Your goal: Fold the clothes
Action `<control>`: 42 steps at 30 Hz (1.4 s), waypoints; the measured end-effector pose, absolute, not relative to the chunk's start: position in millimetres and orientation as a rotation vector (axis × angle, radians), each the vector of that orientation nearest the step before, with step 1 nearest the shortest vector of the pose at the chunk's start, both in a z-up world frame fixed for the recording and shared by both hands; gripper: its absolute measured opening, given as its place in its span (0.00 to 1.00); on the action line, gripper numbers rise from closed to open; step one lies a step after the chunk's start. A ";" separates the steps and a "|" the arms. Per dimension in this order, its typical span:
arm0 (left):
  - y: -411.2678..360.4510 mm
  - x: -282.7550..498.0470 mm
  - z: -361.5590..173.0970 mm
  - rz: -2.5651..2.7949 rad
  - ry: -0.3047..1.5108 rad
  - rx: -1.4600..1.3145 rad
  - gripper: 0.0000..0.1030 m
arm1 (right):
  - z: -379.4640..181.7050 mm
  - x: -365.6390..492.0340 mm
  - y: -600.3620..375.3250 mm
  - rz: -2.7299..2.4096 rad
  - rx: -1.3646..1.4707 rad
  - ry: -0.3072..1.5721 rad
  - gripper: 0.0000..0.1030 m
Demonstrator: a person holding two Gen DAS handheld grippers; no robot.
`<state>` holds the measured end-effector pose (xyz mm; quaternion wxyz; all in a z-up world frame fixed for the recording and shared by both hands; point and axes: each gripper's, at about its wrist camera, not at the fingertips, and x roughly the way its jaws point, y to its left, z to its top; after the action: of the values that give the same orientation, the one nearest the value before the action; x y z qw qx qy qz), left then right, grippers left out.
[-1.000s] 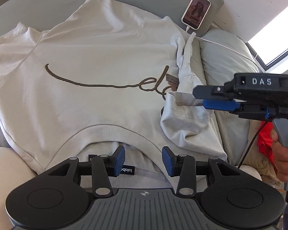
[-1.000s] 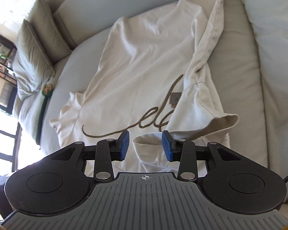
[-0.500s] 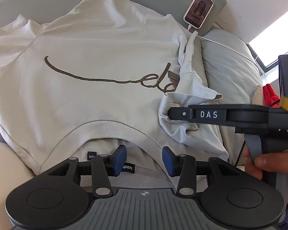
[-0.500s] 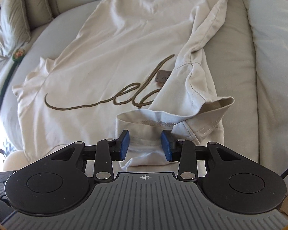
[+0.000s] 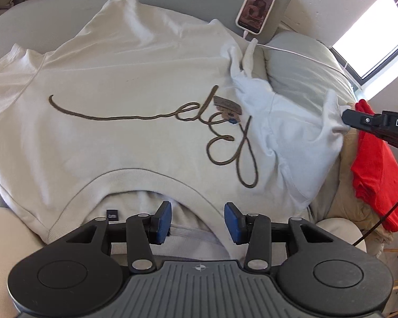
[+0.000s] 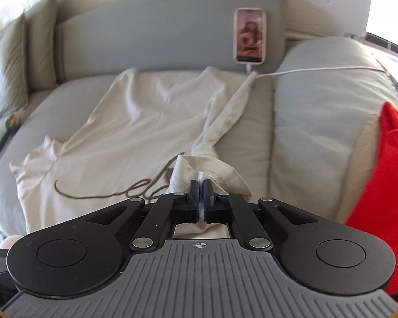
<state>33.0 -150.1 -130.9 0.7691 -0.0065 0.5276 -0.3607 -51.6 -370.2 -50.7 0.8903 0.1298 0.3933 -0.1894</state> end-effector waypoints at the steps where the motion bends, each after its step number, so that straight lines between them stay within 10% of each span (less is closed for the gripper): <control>1: -153.9 30.2 -129.0 -0.801 1.138 -0.004 0.40 | -46.7 -62.4 -379.6 -0.428 0.265 0.805 0.02; 12: -178.2 15.3 -133.8 -0.799 1.149 0.138 0.40 | -67.8 -148.0 -459.4 -0.620 0.493 0.869 0.07; 16: -184.2 6.2 -127.0 -0.858 1.125 0.146 0.40 | -78.3 -152.8 -460.3 -0.484 0.724 0.806 0.43; 23: -206.3 -15.9 -127.1 -1.017 1.077 0.202 0.40 | -114.7 -116.5 -454.6 -0.540 0.914 0.839 0.45; 30: -214.7 -11.4 -136.7 -1.022 1.106 0.210 0.40 | -53.8 -56.5 -450.7 -0.439 0.459 1.000 0.43; 42: -214.7 -5.2 -141.0 -1.030 1.129 0.186 0.40 | -132.2 -22.7 -473.9 -0.438 0.118 1.375 0.41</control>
<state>-5.2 -214.7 -141.0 0.7182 0.0839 0.5103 -0.4656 -22.7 -473.9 -132.2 0.7493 0.0540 0.6290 -0.2003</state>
